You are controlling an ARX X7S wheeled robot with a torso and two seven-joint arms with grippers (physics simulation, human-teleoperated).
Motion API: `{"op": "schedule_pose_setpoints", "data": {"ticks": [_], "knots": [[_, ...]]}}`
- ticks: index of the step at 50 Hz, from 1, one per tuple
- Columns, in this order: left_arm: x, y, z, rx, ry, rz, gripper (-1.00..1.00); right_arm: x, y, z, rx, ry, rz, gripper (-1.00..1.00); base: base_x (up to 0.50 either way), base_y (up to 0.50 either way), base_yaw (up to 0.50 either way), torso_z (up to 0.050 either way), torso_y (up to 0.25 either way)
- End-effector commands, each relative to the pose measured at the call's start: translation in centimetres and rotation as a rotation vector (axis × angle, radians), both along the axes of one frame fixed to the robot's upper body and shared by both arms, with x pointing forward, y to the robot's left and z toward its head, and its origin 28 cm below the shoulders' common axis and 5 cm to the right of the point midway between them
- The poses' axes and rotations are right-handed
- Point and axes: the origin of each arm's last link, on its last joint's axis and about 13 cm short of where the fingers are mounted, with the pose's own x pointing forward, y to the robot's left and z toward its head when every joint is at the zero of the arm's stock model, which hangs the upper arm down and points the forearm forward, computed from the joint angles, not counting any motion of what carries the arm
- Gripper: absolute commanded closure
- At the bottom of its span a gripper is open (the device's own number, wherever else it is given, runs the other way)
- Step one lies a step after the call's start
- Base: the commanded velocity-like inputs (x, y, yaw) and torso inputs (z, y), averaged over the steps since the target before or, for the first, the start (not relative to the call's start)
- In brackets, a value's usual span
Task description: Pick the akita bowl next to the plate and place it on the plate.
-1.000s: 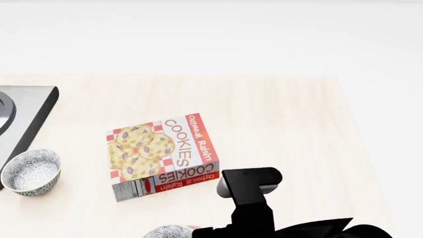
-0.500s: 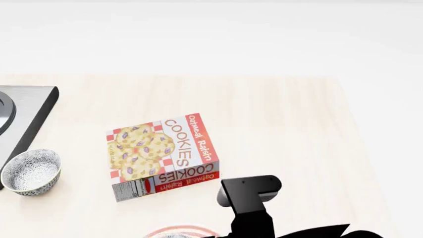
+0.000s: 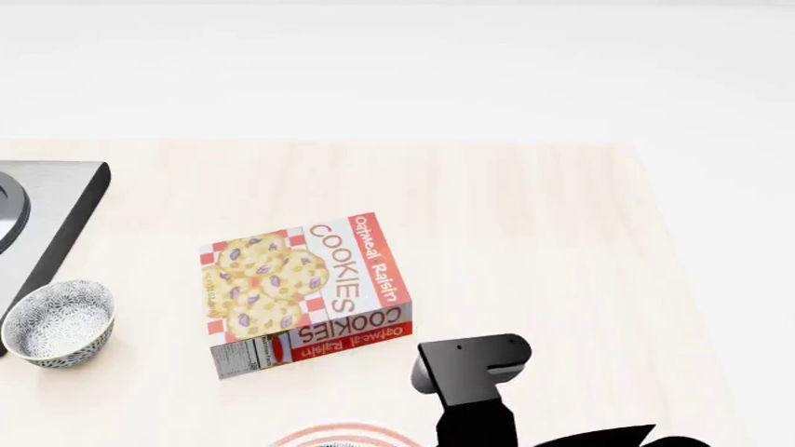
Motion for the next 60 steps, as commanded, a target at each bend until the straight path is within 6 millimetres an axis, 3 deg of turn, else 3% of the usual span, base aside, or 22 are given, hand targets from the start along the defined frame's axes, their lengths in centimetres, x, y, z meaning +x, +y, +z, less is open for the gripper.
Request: {"op": "schedule_pose_setpoints", "data": {"ticks": [1,16,31,47,60], "knots": [[0.0,0.0,0.0,0.000,0.000,0.000,-1.00,0.1,-0.3,0.4,-0.007,-0.025,-0.007,-1.00,0.00,0.00,0.00,0.000,0.000],[0.0,0.0,-0.1,-0.001,0.001,0.000,-1.00,-0.9,-1.2,4.8,-0.022,-0.152,-0.008,-1.00,0.00,0.00,0.00,0.000,0.000],[-0.1,0.0,-0.1,-0.003,0.003,0.001,-1.00,-2.5,-2.0,7.2,-0.058,-0.328,-0.047,-1.00,0.00,0.00,0.00,0.000,0.000],[0.0,0.0,0.0,-0.004,0.005,0.001,-1.00,-5.1,-2.7,8.6,-0.038,-0.556,-0.156,-1.00,0.00,0.00,0.00,0.000,0.000],[0.1,0.1,-0.2,-0.005,0.005,0.001,-1.00,-6.6,-3.2,6.3,-0.098,-0.672,-0.296,-1.00,0.00,0.00,0.00,0.000,0.000]]}}
